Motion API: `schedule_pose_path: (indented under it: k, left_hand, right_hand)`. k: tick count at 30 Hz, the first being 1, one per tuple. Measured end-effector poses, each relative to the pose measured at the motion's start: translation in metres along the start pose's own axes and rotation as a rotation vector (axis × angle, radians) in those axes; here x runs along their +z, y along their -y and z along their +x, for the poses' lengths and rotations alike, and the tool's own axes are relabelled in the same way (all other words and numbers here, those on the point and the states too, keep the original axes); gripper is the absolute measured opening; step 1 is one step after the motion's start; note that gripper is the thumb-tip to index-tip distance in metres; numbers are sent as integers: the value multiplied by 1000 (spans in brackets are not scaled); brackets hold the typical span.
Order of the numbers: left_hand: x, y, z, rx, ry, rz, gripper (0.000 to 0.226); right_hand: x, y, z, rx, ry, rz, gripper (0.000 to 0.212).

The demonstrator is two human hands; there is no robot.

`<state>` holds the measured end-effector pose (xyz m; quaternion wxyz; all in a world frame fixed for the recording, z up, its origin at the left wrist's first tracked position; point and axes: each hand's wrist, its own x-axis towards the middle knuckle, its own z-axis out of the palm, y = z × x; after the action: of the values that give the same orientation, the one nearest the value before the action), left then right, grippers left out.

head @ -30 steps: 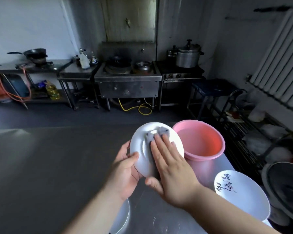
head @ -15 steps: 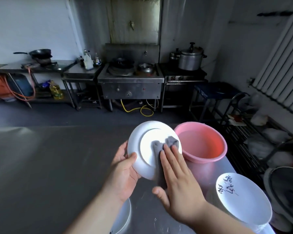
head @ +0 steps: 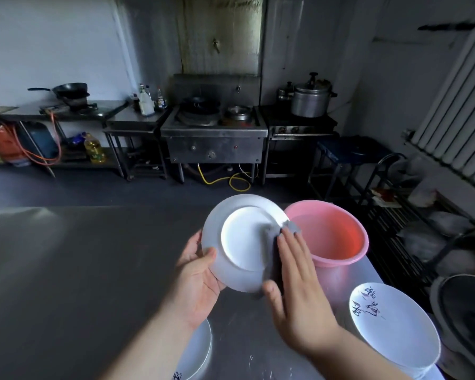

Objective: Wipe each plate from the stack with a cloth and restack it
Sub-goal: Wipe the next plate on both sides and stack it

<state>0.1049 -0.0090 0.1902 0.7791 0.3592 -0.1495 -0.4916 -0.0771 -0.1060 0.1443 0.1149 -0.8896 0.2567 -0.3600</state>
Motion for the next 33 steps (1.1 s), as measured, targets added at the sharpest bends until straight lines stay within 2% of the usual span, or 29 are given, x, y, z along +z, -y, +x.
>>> schedule_pose_path:
  k: [3,6,9,12,16,19,22,25,27,30,33]
  left_hand:
    - [3,4,-8,-21,42,4,56]
    - [9,4,-9,-3,54,-27,57]
    - [14,-2,-7,33,45,-39,58]
    - [15,-4,-8,31,39,-42,58]
    - [13,1,-13,6,31,-54,59]
    - [20,3,-14,25,50,-53,58]
    - [28,5,-14,48,60,-84,57]
    - [27,7,-15,3,106,-16,64]
    - [27,1,-15,-56,153,29,70]
    - [28,-16,-13,-121,156,100,52]
    - [31,-23,-10,-100,137,162,45]
  right_hand:
    - [-28,-7,50,112,7,60,69]
    - [-47,-9,77,64,33,113,63]
    - [-38,-1,52,18,-3,55,68]
    - [-23,13,15,60,2,49,74]
    - [-37,6,43,101,1,70,68]
    - [-48,-1,69,155,-61,146,61]
    - [-29,8,42,214,-119,289,64]
    - [-18,18,12,307,-211,439,63]
    - [-33,9,26,365,-276,455,52]
    - [-63,-1,58,322,-152,500,30]
    - [-75,-4,75,210,-22,433,35]
